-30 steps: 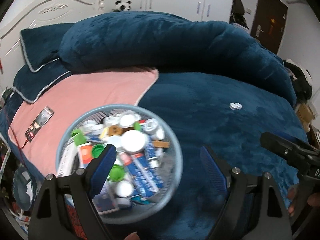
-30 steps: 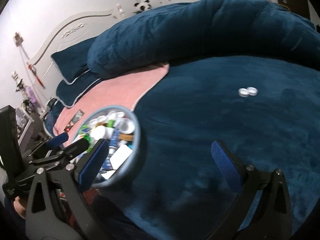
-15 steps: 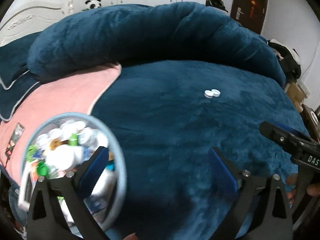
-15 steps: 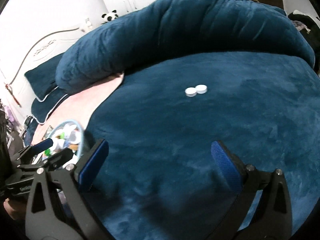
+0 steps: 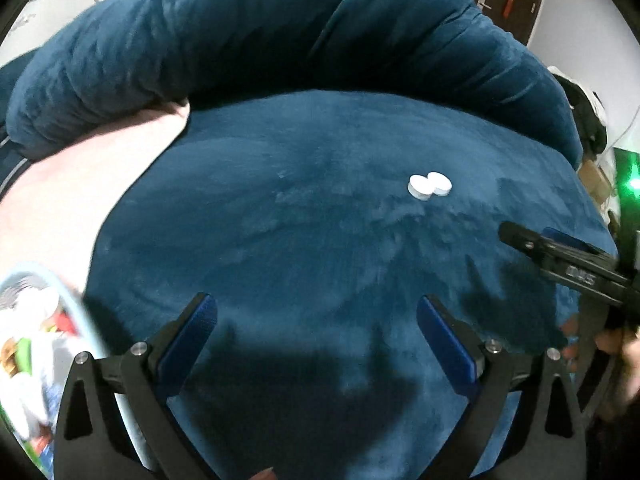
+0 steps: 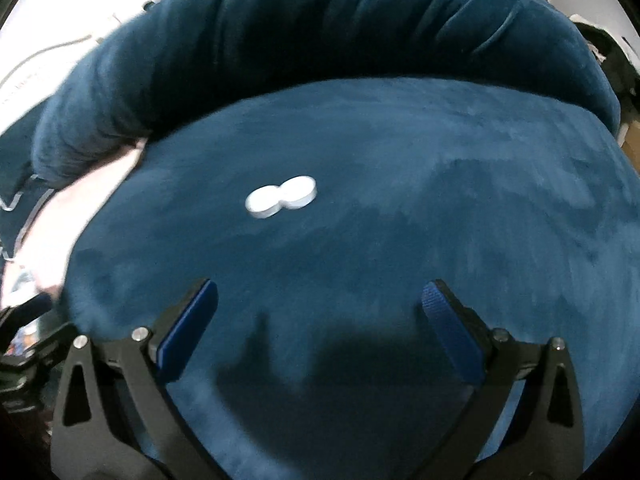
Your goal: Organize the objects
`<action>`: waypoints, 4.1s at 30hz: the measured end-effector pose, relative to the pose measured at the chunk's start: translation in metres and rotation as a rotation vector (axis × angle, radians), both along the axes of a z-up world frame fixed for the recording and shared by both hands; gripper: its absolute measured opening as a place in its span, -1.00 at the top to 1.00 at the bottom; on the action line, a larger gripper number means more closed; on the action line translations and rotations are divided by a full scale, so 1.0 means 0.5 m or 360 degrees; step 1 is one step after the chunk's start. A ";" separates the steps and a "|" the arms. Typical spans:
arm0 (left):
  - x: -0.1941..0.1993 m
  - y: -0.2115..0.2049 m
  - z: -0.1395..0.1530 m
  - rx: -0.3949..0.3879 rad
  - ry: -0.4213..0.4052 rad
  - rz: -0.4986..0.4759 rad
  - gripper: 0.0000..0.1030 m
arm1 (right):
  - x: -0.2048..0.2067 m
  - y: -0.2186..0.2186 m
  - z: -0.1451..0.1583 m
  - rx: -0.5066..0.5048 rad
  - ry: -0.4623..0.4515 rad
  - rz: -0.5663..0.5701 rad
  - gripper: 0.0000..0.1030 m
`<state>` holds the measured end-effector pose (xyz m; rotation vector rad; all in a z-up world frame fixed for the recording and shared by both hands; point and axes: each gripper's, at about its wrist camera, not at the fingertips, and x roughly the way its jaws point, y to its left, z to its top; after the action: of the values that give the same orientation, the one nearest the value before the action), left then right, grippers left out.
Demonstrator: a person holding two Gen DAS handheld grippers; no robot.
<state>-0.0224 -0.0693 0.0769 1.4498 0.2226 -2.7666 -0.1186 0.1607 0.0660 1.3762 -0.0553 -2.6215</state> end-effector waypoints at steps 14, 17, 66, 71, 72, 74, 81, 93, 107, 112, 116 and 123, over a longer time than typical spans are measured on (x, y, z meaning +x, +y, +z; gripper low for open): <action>-0.116 -0.004 -0.075 0.0049 -0.0032 0.0057 -0.99 | -0.164 -0.069 -0.082 0.0311 -0.0023 0.0263 -1.00; -0.121 -0.003 -0.078 0.0054 -0.0031 0.0065 -0.99 | -0.173 -0.087 -0.085 0.0323 -0.0006 0.0314 -0.97; 0.054 -0.039 0.090 0.0047 0.0047 0.0021 0.41 | 0.161 -0.050 0.120 -0.0166 -0.0004 0.0260 0.36; 0.154 -0.155 0.146 0.0060 0.0130 0.0164 0.41 | 0.210 -0.187 0.158 -0.0160 0.0038 0.0435 0.36; 0.170 -0.176 0.153 0.0061 0.0142 0.0191 0.41 | 0.220 -0.213 0.163 -0.0159 0.0045 0.0468 0.36; 0.201 -0.225 0.166 0.0062 0.0159 0.0253 0.41 | 0.240 -0.282 0.175 -0.0157 0.0060 0.0561 0.36; 0.299 -0.412 0.176 0.0093 0.0172 0.0475 0.41 | 0.287 -0.489 0.187 -0.0176 0.0055 0.0820 0.36; 0.329 -0.558 0.142 0.0173 0.0146 0.0595 0.41 | 0.306 -0.692 0.174 -0.0209 -0.0015 0.0999 0.36; 0.332 -0.544 0.129 0.0167 0.0105 0.0600 -0.57 | 0.306 -0.632 0.176 -0.0308 -0.0056 0.0860 -0.52; 0.348 -0.510 0.145 0.0120 0.0111 0.0570 -0.58 | 0.322 -0.580 0.193 -0.0295 -0.0023 0.0801 -0.80; 0.367 -0.472 0.159 0.0071 0.0115 0.0541 -0.61 | 0.341 -0.525 0.202 -0.0274 0.0010 0.0736 -0.98; 0.391 -0.394 0.177 0.0021 0.0136 0.0449 -0.80 | 0.359 -0.406 0.202 -0.0222 0.0055 0.0561 -1.00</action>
<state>0.1731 -0.2665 0.1656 1.1970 0.4130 -2.6028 0.0610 -0.0424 0.1672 1.1732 0.0088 -2.3023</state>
